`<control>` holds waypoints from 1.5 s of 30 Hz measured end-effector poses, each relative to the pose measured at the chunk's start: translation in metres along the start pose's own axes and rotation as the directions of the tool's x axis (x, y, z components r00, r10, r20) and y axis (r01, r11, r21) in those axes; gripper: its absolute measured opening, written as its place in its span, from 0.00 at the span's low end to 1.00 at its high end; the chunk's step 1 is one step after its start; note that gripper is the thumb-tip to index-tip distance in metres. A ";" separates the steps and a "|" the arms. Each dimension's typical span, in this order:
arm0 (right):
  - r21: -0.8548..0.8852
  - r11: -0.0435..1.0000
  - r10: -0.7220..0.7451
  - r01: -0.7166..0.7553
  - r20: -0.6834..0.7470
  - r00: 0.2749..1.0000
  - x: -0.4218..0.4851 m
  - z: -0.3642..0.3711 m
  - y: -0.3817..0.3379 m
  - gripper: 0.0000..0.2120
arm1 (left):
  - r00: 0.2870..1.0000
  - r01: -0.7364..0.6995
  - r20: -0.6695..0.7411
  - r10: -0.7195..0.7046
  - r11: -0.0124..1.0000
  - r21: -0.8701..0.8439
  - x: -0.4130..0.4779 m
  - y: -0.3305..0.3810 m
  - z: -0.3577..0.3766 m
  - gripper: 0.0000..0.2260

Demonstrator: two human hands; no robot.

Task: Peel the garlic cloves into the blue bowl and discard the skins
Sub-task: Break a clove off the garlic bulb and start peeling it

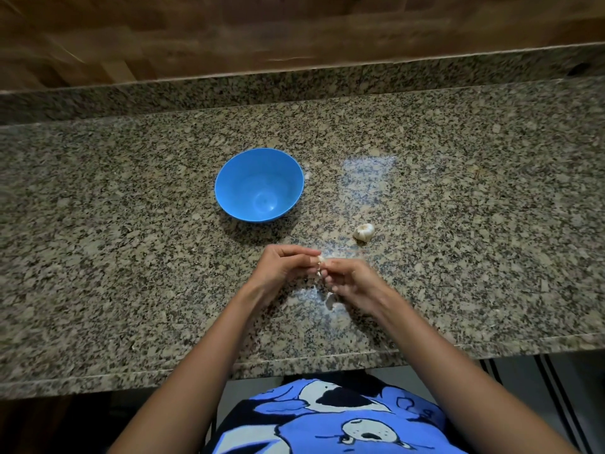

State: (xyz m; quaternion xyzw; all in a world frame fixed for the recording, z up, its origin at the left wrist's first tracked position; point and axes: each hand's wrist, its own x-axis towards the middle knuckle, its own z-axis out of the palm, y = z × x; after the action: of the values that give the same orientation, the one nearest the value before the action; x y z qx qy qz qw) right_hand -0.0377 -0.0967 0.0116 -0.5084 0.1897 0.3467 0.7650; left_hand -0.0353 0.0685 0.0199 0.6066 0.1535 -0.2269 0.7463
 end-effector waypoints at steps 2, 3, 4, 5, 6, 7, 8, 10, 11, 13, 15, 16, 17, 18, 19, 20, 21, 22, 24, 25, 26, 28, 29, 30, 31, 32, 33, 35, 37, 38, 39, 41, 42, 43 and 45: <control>0.274 0.954 0.116 -0.120 0.032 0.993 0.000 0.003 0.001 0.05 | 1.000 0.006 0.006 -0.005 0.998 -0.069 0.001 0.001 0.001 0.08; 0.287 0.950 0.123 -0.125 0.024 0.992 0.000 0.004 0.001 0.05 | 1.000 0.008 -0.007 -0.008 0.996 -0.085 0.001 0.001 0.002 0.08; 0.208 0.974 0.101 -0.096 -0.017 0.995 0.000 0.003 0.001 0.05 | 0.999 0.007 -0.032 -0.010 0.996 -0.090 0.001 0.000 0.002 0.08; 0.032 0.999 0.027 -0.024 -0.099 0.995 0.002 0.001 0.002 0.04 | 0.998 0.003 -0.062 -0.008 0.996 -0.087 0.000 -0.001 0.003 0.08; -0.196 0.977 -0.114 0.079 -0.172 0.978 0.003 -0.003 0.004 0.04 | 0.996 -0.002 -0.090 -0.005 0.996 -0.084 -0.001 -0.002 0.002 0.08; -0.379 0.911 -0.258 0.164 -0.212 0.943 0.005 -0.006 0.006 0.04 | 0.994 -0.005 -0.110 -0.005 0.996 -0.084 -0.002 -0.004 0.001 0.08; -0.494 0.845 -0.355 0.205 -0.230 0.906 0.006 -0.009 0.008 0.05 | 0.993 -0.005 -0.121 -0.005 0.996 -0.086 -0.003 -0.005 0.001 0.08; -0.629 0.744 -0.460 0.225 -0.238 0.856 0.008 -0.012 0.011 0.06 | 0.990 -0.014 -0.142 0.005 0.998 -0.056 -0.005 -0.006 0.000 0.09; -0.703 0.677 -0.497 0.220 -0.216 0.840 0.008 -0.011 0.012 0.06 | 0.987 -0.024 -0.158 0.021 1.000 -0.017 -0.006 -0.007 0.001 0.09; -0.833 0.511 -0.546 0.213 -0.123 0.829 0.008 -0.010 0.013 0.05 | 0.980 -0.055 -0.188 0.070 0.995 0.083 -0.007 -0.008 0.005 0.09; -0.891 0.401 -0.550 0.213 -0.048 0.834 0.006 -0.006 0.013 0.07 | 0.973 -0.087 -0.194 0.125 0.977 0.196 -0.008 -0.010 0.009 0.08; -0.890 0.394 -0.543 0.230 -0.024 0.839 0.005 -0.004 0.014 0.10 | 0.971 -0.098 -0.192 0.144 0.968 0.232 -0.008 -0.010 0.011 0.08; -0.883 0.398 -0.539 0.250 -0.004 0.842 0.004 -0.002 0.015 0.13 | 0.969 -0.107 -0.192 0.157 0.963 0.247 -0.009 -0.011 0.013 0.08; -0.879 0.390 -0.544 0.274 0.020 0.839 0.003 0.000 0.015 0.13 | 0.967 -0.115 -0.195 0.167 0.961 0.251 -0.010 -0.012 0.014 0.08; -0.879 0.375 -0.555 0.294 0.041 0.831 0.001 0.001 0.015 0.13 | 0.964 -0.121 -0.201 0.174 0.961 0.250 -0.010 -0.013 0.015 0.08; -0.883 0.356 -0.568 0.306 0.056 0.821 0.000 0.002 0.015 0.14 | 0.962 -0.123 -0.210 0.176 0.962 0.243 -0.011 -0.013 0.016 0.07; -0.888 0.337 -0.583 0.312 0.064 0.810 0.000 0.002 0.015 0.14 | 0.960 -0.122 -0.219 0.174 0.966 0.229 -0.011 -0.014 0.017 0.07; -0.895 0.315 -0.600 0.315 0.069 0.797 -0.001 0.002 0.015 0.14 | 0.959 -0.119 -0.228 0.167 0.971 0.208 -0.011 -0.015 0.018 0.07; -0.908 0.267 -0.627 0.322 0.090 0.773 -0.003 0.003 0.013 0.13 | 0.958 -0.107 -0.246 0.147 0.980 0.169 -0.010 -0.017 0.018 0.08; -0.911 0.248 -0.631 0.331 0.107 0.768 -0.004 0.004 0.013 0.13 | 0.957 -0.097 -0.256 0.136 0.983 0.158 -0.010 -0.018 0.018 0.08; -0.912 0.236 -0.633 0.336 0.118 0.765 -0.005 0.004 0.014 0.13 | 0.956 -0.089 -0.265 0.127 0.984 0.151 -0.009 -0.018 0.019 0.08; -0.916 0.225 -0.644 0.333 0.117 0.756 -0.005 0.005 0.015 0.13 | 0.953 -0.084 -0.279 0.122 0.986 0.142 -0.009 -0.019 0.020 0.08; -0.919 0.224 -0.650 0.325 0.107 0.752 -0.004 0.005 0.015 0.13 | 0.951 -0.083 -0.285 0.118 0.988 0.133 -0.009 -0.020 0.021 0.08; -0.922 0.225 -0.653 0.316 0.098 0.751 -0.004 0.005 0.015 0.13 | 0.950 -0.082 -0.292 0.113 0.990 0.118 -0.010 -0.020 0.022 0.08; -0.923 0.229 -0.654 0.310 0.090 0.752 -0.004 0.005 0.015 0.13 | 0.948 -0.081 -0.299 0.107 0.992 0.097 -0.010 -0.021 0.023 0.08; -0.921 0.234 -0.654 0.310 0.087 0.752 -0.004 0.005 0.015 0.13 | 0.946 -0.081 -0.307 0.099 0.994 0.073 -0.010 -0.021 0.024 0.08; -0.920 0.236 -0.657 0.313 0.086 0.749 -0.004 0.005 0.015 0.13 | 0.944 -0.079 -0.316 0.091 0.996 0.051 -0.010 -0.021 0.025 0.08; -0.920 0.228 -0.673 0.318 0.087 0.735 -0.005 0.005 0.015 0.13 | 0.943 -0.065 -0.327 0.065 0.998 0.011 -0.010 -0.022 0.026 0.07; -0.924 0.231 -0.683 0.305 0.069 0.727 -0.003 0.005 0.018 0.12 | 0.945 -0.055 -0.325 0.044 0.998 -0.022 -0.010 -0.024 0.026 0.08; -0.924 0.244 -0.682 0.295 0.053 0.729 -0.002 0.004 0.018 0.12 | 0.947 -0.054 -0.320 0.042 0.998 -0.028 -0.010 -0.025 0.026 0.08; -0.921 0.265 -0.676 0.285 0.034 0.736 -0.001 0.004 0.019 0.12 | 0.948 -0.057 -0.314 0.045 0.998 -0.029 -0.010 -0.026 0.026 0.08; -0.910 0.310 -0.663 0.276 0.001 0.748 0.000 0.002 0.021 0.12 | 0.951 -0.065 -0.304 0.058 0.998 -0.016 -0.010 -0.026 0.025 0.08; -0.901 0.334 -0.656 0.276 -0.012 0.755 0.000 0.002 0.021 0.12 | 0.952 -0.069 -0.299 0.064 0.998 -0.007 -0.010 -0.027 0.024 0.08; -0.891 0.359 -0.647 0.278 -0.023 0.762 0.000 0.002 0.021 0.11 | 0.954 -0.073 -0.293 0.070 0.997 0.003 -0.010 -0.026 0.024 0.07; -0.872 0.403 -0.628 0.278 -0.042 0.777 0.000 0.002 0.020 0.11 | 0.958 -0.085 -0.273 0.088 0.996 0.025 -0.010 -0.026 0.022 0.07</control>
State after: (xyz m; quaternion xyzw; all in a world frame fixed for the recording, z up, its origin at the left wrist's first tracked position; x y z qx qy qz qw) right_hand -0.0520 -0.0896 -0.0005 -0.8924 -0.0073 0.0659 0.4464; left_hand -0.0585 0.0448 0.0083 0.6433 0.2272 -0.1089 0.7229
